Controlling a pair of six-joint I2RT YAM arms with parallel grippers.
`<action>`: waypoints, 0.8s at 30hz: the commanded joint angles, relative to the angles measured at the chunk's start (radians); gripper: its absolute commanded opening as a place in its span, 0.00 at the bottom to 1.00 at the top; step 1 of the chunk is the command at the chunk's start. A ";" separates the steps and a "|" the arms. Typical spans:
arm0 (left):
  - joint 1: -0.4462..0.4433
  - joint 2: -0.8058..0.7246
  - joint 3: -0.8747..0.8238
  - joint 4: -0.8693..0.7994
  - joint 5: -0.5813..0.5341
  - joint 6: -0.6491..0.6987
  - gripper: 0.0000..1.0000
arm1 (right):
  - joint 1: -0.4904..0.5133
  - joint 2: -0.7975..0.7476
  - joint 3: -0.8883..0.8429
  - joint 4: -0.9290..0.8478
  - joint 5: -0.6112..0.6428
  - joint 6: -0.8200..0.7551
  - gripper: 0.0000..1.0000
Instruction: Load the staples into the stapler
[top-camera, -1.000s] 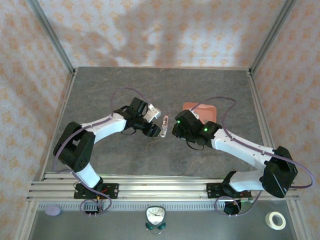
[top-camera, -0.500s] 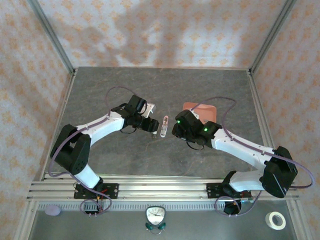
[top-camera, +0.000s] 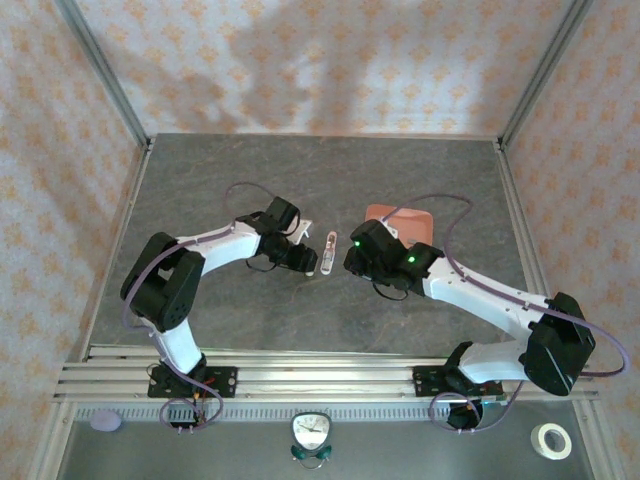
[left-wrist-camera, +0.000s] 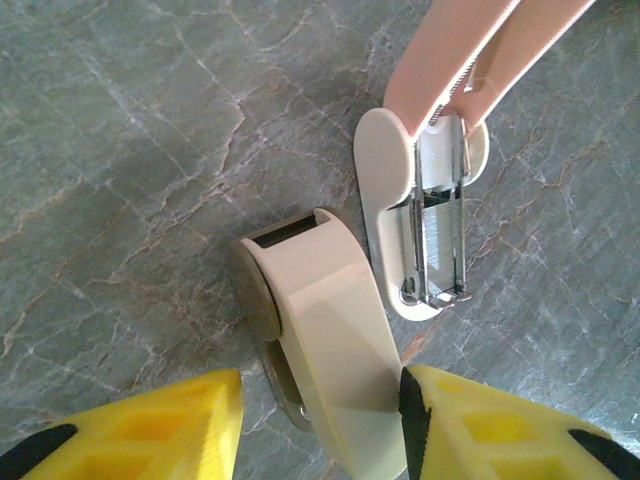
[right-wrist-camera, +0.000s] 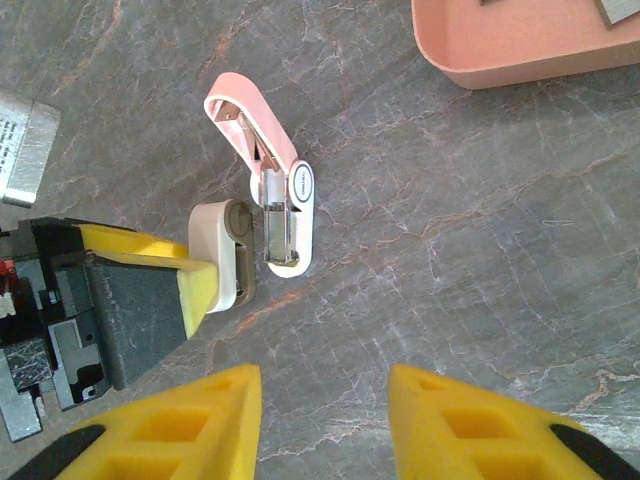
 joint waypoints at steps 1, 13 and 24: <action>0.005 0.034 -0.014 -0.087 -0.089 0.043 0.46 | -0.002 -0.037 -0.024 0.010 0.028 0.023 0.38; 0.005 -0.039 -0.004 -0.079 -0.092 0.043 0.50 | -0.003 -0.047 -0.011 0.009 0.031 0.018 0.39; 0.005 -0.146 0.065 -0.138 -0.060 0.016 0.64 | -0.001 -0.034 -0.006 0.051 0.004 0.024 0.40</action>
